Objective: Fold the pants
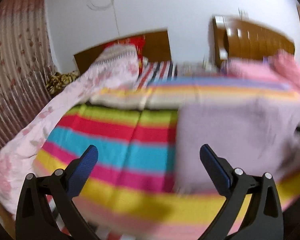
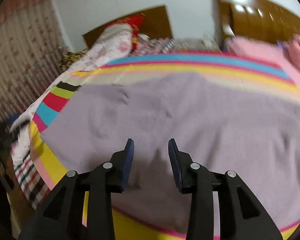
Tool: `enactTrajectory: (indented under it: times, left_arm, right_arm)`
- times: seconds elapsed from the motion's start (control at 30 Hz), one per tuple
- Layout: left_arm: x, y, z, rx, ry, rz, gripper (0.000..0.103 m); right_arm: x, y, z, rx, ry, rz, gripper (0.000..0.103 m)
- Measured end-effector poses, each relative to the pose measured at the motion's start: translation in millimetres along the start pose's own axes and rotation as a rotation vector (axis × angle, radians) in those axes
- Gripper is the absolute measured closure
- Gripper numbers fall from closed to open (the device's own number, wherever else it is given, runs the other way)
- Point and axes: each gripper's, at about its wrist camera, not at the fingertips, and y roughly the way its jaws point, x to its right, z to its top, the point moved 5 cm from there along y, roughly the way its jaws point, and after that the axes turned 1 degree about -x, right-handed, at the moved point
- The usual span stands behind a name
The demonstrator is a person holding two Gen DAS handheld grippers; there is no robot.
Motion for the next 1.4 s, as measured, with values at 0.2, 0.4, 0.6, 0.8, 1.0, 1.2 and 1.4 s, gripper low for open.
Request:
enactTrajectory:
  times: [0.2, 0.4, 0.6, 0.8, 1.0, 1.2, 1.4]
  left_arm:
    - [78, 83, 54, -0.101, 0.047, -0.152, 0.002]
    - [116, 159, 35, -0.246, 0.135, -0.149, 0.001]
    - [102, 181, 18, -0.319, 0.033, -0.196, 0.001]
    - [106, 184, 16, -0.314, 0.058, -0.155, 0.001]
    - [103, 186, 17, -0.314, 0.045, -0.162, 0.001]
    - [104, 186, 18, -0.310, 0.047, -0.156, 0.001]
    - [105, 185, 17, -0.311, 0.050, -0.150, 0.001]
  right_arm:
    - [-39, 41, 31, -0.063, -0.176, 0.004, 0.065]
    - [-12, 86, 34, -0.141, -0.223, -0.051, 0.040]
    - [-3, 85, 29, -0.099, -0.179, 0.037, 0.038]
    - [-9, 74, 32, -0.092, -0.162, 0.001, 0.034]
    - [-40, 70, 2, -0.175, -0.300, -0.023, 0.024]
    - [-29, 71, -10, -0.169, -0.222, -0.029, 0.017]
    - [-12, 39, -7, -0.155, -0.123, 0.010, 0.017]
